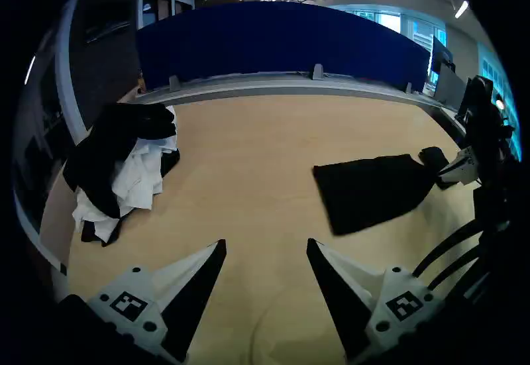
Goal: Fold towel
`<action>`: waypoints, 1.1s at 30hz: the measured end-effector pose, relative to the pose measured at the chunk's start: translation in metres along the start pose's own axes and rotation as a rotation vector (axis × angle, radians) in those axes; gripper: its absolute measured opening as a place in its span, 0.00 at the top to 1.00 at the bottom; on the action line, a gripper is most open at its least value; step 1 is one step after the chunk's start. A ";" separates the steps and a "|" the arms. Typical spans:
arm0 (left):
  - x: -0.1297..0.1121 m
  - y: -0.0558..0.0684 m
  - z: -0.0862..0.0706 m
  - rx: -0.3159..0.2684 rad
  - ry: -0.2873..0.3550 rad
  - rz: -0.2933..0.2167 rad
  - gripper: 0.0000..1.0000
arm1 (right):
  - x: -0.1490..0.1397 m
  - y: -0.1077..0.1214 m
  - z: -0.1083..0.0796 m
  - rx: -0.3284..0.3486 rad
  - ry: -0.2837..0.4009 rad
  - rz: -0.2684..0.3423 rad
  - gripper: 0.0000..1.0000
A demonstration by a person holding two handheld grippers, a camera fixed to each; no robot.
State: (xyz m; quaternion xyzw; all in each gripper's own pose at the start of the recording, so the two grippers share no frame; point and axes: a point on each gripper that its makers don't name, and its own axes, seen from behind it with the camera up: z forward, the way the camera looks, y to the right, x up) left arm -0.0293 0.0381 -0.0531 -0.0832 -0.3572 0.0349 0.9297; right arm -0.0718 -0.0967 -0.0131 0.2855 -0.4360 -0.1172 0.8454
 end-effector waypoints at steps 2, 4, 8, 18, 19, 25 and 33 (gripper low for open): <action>0.000 -0.001 -0.002 0.001 0.004 -0.005 0.10 | 0.014 -0.003 -0.005 0.002 0.018 -0.018 0.95; 0.000 -0.003 -0.003 0.001 0.008 -0.010 0.10 | 0.029 -0.006 -0.008 0.006 0.031 -0.038 0.95; 0.000 -0.004 -0.008 0.001 0.016 -0.021 0.10 | 0.055 -0.014 -0.013 0.012 0.055 -0.082 0.95; -0.002 -0.006 -0.016 -0.008 0.031 -0.055 0.10 | 0.096 -0.037 -0.011 0.034 0.072 -0.176 0.95; -0.003 -0.006 -0.017 -0.008 0.031 -0.055 0.10 | 0.097 -0.038 -0.011 0.035 0.070 -0.183 0.95; -0.005 -0.008 -0.020 -0.008 0.032 -0.059 0.10 | 0.107 -0.048 -0.005 0.050 0.067 -0.213 0.95; -0.004 -0.012 -0.022 -0.002 0.045 -0.071 0.10 | 0.125 -0.088 0.018 0.118 0.062 -0.280 0.95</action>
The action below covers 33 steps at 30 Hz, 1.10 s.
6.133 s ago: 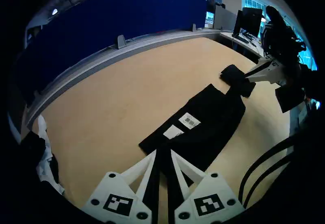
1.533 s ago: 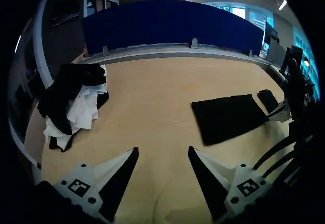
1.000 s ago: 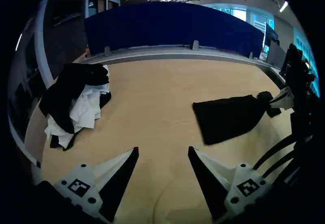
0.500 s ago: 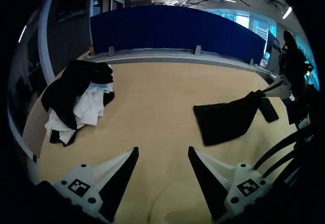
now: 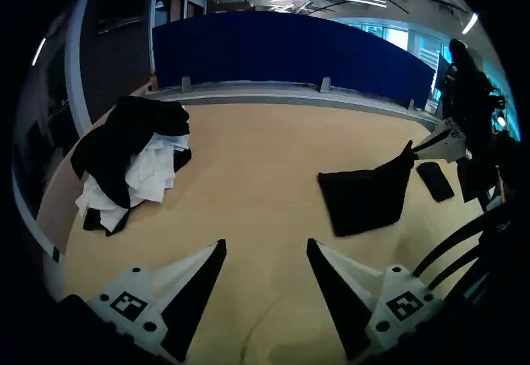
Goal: Fold towel
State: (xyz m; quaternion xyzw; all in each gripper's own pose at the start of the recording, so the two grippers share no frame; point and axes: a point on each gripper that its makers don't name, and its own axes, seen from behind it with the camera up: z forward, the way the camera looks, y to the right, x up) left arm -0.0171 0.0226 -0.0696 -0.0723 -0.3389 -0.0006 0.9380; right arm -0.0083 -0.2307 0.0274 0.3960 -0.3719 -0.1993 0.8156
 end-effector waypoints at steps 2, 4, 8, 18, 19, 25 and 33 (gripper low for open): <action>0.001 -0.001 -0.001 0.002 0.004 -0.005 0.10 | 0.008 -0.012 0.012 0.025 -0.002 -0.023 0.95; 0.001 -0.001 -0.001 0.004 0.006 -0.013 0.10 | 0.014 -0.026 0.025 0.052 -0.005 -0.049 0.95; -0.001 -0.002 -0.002 0.006 0.010 -0.031 0.10 | 0.020 -0.052 0.051 0.108 -0.019 -0.095 0.95; -0.008 -0.006 -0.004 0.016 0.006 -0.057 0.10 | -0.010 -0.106 0.106 0.228 -0.101 -0.107 0.95; -0.009 -0.006 -0.004 0.017 0.006 -0.059 0.10 | -0.014 -0.108 0.110 0.230 -0.109 -0.100 0.95; -0.011 -0.007 -0.004 0.016 0.004 -0.063 0.10 | -0.021 -0.112 0.113 0.234 -0.118 -0.073 0.95; -0.011 -0.005 -0.003 0.013 0.003 -0.054 0.10 | -0.018 -0.110 0.106 0.225 -0.103 -0.059 0.81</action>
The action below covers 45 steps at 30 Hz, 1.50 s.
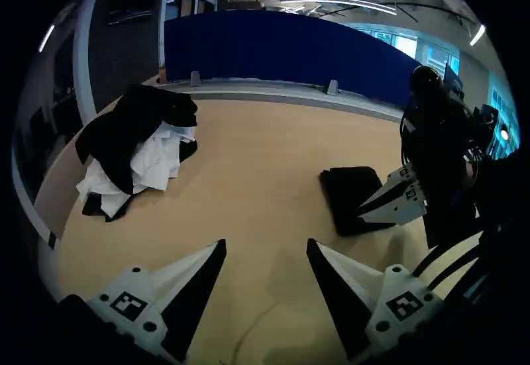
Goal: Fold towel
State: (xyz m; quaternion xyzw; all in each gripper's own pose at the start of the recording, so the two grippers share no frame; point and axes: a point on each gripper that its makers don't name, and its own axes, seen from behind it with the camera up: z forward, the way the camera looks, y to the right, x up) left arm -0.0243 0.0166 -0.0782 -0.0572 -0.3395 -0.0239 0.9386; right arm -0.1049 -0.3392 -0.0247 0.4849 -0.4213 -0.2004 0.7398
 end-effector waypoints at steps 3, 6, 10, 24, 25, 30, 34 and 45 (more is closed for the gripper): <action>0.000 0.000 0.000 0.000 0.000 0.004 0.10 | 0.002 -0.003 -0.007 0.006 0.016 0.004 0.55; 0.002 0.000 0.000 0.001 0.000 0.004 0.10 | 0.004 -0.004 -0.015 0.002 0.034 0.012 0.36; 0.003 0.001 0.000 0.001 0.002 0.003 0.10 | 0.006 0.003 -0.023 -0.030 0.062 0.031 0.21; 0.008 0.004 -0.002 -0.005 0.008 0.021 0.10 | -0.021 0.039 -0.052 -0.204 0.095 0.152 0.02; 0.009 0.004 -0.002 -0.005 0.008 0.022 0.10 | -0.025 0.042 -0.054 -0.219 0.094 0.168 0.02; 0.009 0.005 -0.003 -0.004 0.010 0.024 0.10 | -0.042 0.052 -0.062 -0.268 0.096 0.236 0.00; 0.008 0.005 -0.003 -0.006 0.009 0.025 0.10 | -0.049 0.053 -0.063 -0.270 0.094 0.262 0.00; 0.009 0.007 -0.004 -0.010 0.011 0.026 0.10 | -0.068 0.051 -0.059 -0.268 0.059 0.257 0.00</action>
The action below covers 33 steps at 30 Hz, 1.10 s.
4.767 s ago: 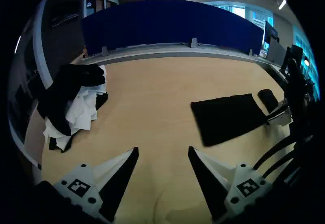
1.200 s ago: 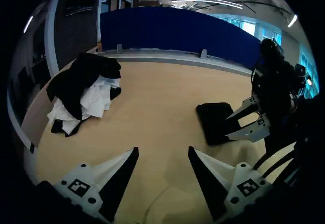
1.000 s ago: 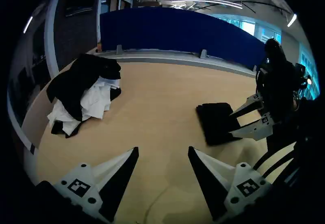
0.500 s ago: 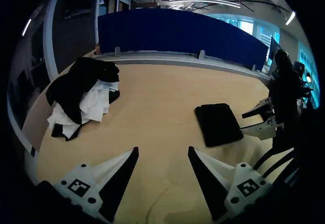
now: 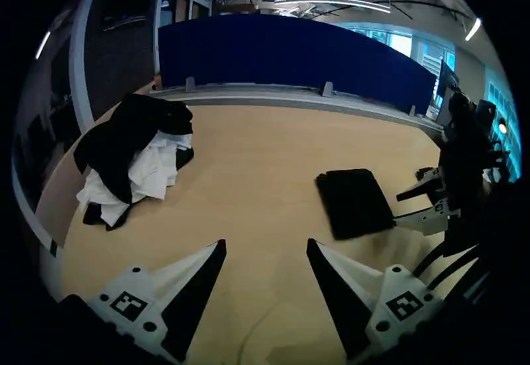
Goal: Fold towel
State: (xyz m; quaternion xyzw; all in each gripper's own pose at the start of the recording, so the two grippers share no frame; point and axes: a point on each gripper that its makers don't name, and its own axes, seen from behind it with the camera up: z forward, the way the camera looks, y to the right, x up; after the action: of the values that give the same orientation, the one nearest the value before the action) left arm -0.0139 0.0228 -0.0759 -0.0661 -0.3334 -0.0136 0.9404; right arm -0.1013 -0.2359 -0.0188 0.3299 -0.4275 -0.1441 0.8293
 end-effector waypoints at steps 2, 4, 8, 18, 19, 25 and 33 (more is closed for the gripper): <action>0.000 0.000 0.000 0.000 0.000 -0.001 0.10 | -0.006 0.000 0.002 0.004 -0.011 0.007 0.00; -0.001 0.000 0.000 0.000 -0.001 0.000 0.10 | -0.012 -0.001 0.004 0.009 -0.020 0.014 0.00; -0.003 0.000 0.001 -0.001 -0.003 0.002 0.10 | -0.023 -0.003 0.007 0.018 -0.037 0.025 0.03; -0.003 0.001 0.004 -0.003 -0.006 0.006 0.10 | -0.031 -0.003 0.010 0.021 -0.053 0.024 0.31; -0.003 0.001 0.005 -0.003 -0.006 0.006 0.10 | -0.031 -0.002 0.011 0.019 -0.052 0.024 0.34; -0.002 0.002 0.005 -0.005 -0.006 0.008 0.10 | -0.032 -0.001 0.010 0.024 -0.054 0.036 0.64; -0.002 0.000 0.005 0.000 -0.006 0.005 0.10 | -0.034 -0.002 0.008 0.027 -0.050 0.047 0.82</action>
State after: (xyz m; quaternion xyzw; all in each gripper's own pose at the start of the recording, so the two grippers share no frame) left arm -0.0183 0.0230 -0.0730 -0.0667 -0.3362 -0.0108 0.9394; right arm -0.1280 -0.2232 -0.0379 0.3270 -0.4578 -0.1271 0.8169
